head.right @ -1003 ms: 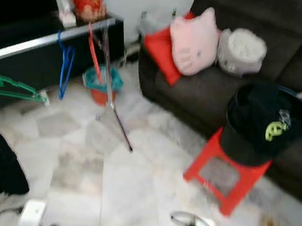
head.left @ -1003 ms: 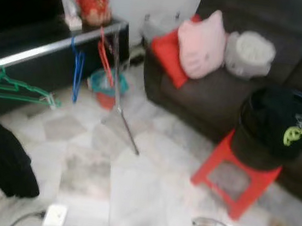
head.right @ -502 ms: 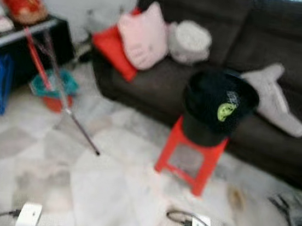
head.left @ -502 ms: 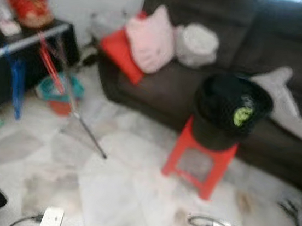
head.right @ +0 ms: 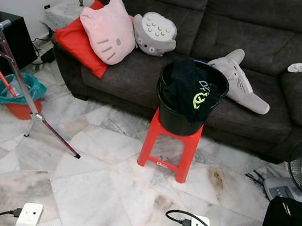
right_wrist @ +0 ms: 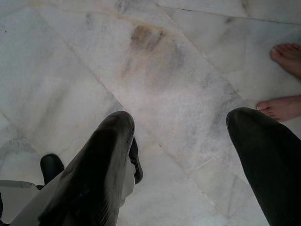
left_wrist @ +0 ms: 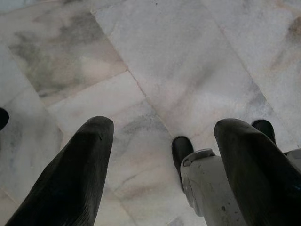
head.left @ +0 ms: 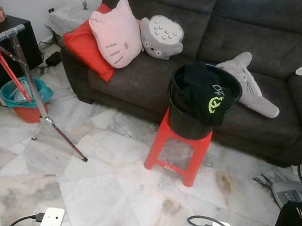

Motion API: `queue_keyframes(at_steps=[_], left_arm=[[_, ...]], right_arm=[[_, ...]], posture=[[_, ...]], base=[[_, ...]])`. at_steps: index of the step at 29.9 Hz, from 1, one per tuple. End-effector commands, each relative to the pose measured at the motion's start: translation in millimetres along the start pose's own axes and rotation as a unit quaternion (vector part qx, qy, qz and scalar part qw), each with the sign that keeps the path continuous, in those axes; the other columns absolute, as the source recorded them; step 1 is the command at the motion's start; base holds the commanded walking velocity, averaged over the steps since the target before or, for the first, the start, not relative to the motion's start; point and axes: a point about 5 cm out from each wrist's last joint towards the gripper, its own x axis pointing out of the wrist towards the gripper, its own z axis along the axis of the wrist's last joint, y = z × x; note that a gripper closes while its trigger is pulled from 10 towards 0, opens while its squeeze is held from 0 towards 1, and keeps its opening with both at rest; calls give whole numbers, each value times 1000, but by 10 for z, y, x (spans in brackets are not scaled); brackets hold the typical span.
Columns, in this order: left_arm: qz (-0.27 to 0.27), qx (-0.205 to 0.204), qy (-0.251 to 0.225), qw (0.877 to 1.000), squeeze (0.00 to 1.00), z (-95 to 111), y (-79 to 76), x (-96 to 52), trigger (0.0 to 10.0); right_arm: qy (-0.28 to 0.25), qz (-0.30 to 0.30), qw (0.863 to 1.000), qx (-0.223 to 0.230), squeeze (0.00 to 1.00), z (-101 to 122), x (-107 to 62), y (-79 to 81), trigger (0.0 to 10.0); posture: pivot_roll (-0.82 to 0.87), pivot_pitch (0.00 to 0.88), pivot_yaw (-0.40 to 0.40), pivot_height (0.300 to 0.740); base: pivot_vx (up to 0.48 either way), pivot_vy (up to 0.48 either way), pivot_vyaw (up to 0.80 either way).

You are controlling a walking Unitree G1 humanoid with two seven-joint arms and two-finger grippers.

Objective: Hang hanger

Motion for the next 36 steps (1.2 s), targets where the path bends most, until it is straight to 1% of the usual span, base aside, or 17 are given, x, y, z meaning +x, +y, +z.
queue_keyframes(at_steps=[1, 12, 19, 24, 33, 36], left_arm=[[-6, 8, 6, 1000, 0, -22, -13, -3, 10000], [-5, 9, 15, 1000, 0, -88, 38, -26, 10000], [-2, 8, 16, 1000, 0, -97, 64, -31, 10000], [-2, 6, 15, 1000, 0, -88, 58, -28, 10000], [-3, 6, 13, 1000, 0, -68, 37, -20, 10000], [-3, 7, 13, 1000, 0, -70, 33, -20, 10000]], right_arm=[[-3, 0, 1000, 1, 0, 28, 5, 9, 10000], [-4, 1, 1000, -3, 0, 34, 5, 10, 10000], [-14, -2, 1000, 5, 0, 51, 5, 15, 10000], [-13, -3, 1000, 2, 0, 53, 6, 12, 10000], [-10, -5, 1000, -2, 0, 47, 6, 8, 10000], [-14, -5, 1000, -5, 0, 52, 5, 7, 10000]], posture=[[5, 0, -19, 740], [7, 0, -17, 740], [10, 0, -15, 740], [7, 0, -16, 740], [5, 0, -15, 740], [4, 0, -15, 740]], base=[[0, 0, -719], [0, 0, -710], [0, 0, 0], [0, 0, 0], [241, 0, -735], [242, 0, -308]])
